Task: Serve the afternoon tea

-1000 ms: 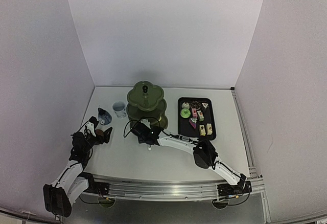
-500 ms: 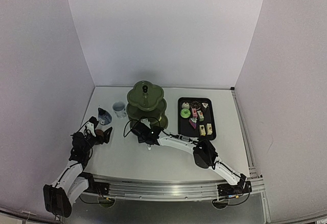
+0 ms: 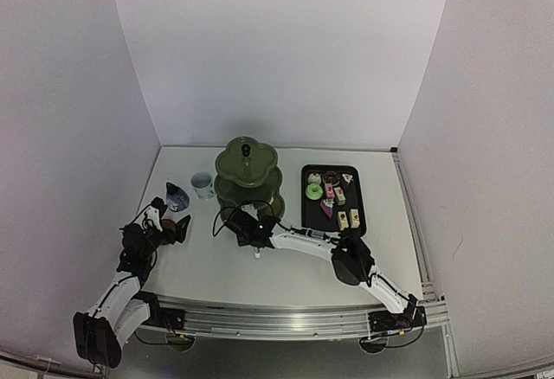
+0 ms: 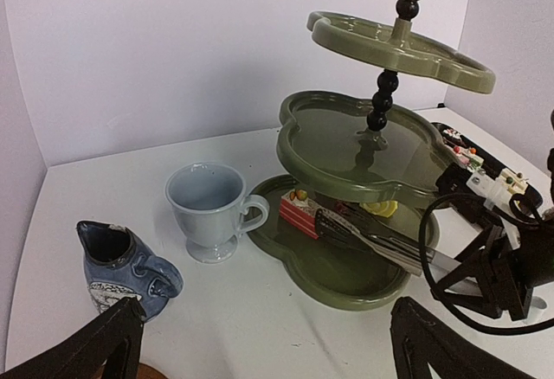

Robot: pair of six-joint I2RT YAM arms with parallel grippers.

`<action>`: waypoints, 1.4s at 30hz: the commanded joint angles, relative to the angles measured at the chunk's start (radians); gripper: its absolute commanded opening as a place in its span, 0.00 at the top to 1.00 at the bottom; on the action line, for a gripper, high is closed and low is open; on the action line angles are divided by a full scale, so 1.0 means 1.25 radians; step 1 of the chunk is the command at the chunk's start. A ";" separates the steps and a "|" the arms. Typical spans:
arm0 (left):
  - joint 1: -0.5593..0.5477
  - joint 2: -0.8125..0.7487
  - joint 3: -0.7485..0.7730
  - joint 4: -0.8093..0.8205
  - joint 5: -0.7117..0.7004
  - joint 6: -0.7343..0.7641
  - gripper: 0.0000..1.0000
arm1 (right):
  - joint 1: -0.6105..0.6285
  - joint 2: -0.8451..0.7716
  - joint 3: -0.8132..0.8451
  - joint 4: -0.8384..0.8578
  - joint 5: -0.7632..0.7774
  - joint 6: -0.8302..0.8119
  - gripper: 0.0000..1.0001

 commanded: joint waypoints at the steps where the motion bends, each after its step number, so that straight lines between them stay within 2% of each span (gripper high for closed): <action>1: -0.004 -0.008 -0.003 0.015 0.011 -0.006 0.00 | 0.018 -0.109 -0.054 0.006 -0.002 0.043 0.64; 9: -0.004 -0.008 -0.003 0.014 0.012 -0.006 0.00 | 0.036 -0.114 -0.073 0.006 -0.074 0.046 0.70; 19: -0.004 -0.009 -0.003 0.012 0.013 -0.006 0.00 | 0.017 -0.069 -0.034 0.006 -0.013 0.061 0.72; 26: -0.004 -0.009 -0.003 0.014 0.012 -0.004 0.00 | 0.005 -0.011 0.043 0.007 -0.048 0.037 0.73; 34: -0.004 -0.008 -0.005 0.016 0.013 -0.002 0.00 | -0.006 0.008 0.061 0.007 0.000 0.071 0.80; 42: -0.004 -0.007 -0.005 0.014 0.013 -0.001 0.00 | -0.012 0.022 0.077 0.008 0.015 0.081 0.81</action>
